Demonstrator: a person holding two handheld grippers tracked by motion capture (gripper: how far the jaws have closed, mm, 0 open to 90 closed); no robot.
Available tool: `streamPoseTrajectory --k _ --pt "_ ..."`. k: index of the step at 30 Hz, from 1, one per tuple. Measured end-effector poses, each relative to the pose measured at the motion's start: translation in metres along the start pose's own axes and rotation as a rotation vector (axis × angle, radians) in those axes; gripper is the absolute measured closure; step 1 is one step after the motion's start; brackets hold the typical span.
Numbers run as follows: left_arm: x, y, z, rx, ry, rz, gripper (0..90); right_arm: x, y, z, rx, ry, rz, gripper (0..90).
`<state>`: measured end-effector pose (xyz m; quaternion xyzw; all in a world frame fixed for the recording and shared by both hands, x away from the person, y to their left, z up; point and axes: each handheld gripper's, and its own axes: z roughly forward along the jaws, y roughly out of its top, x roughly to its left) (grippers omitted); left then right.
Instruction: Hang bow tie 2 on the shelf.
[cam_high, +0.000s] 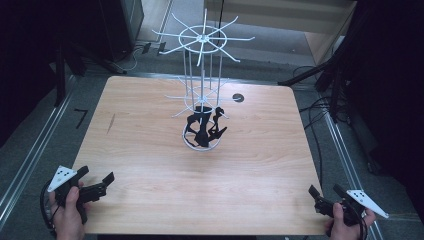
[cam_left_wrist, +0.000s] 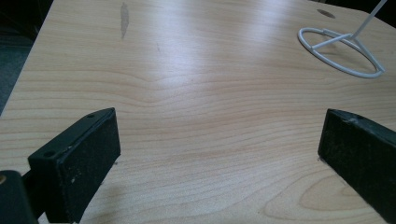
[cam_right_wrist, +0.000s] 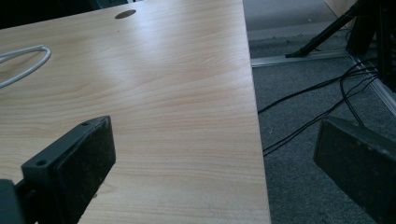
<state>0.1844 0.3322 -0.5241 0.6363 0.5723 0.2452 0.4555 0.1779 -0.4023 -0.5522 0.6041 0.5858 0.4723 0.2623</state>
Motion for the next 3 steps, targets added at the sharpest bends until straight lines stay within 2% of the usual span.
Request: streamPoseTrajectory --k 3 --pt "0.0 0.0 0.0 0.0 0.001 -0.001 0.0 0.0004 -0.0001 0.0001 0.001 0.0 -0.001 0.0"
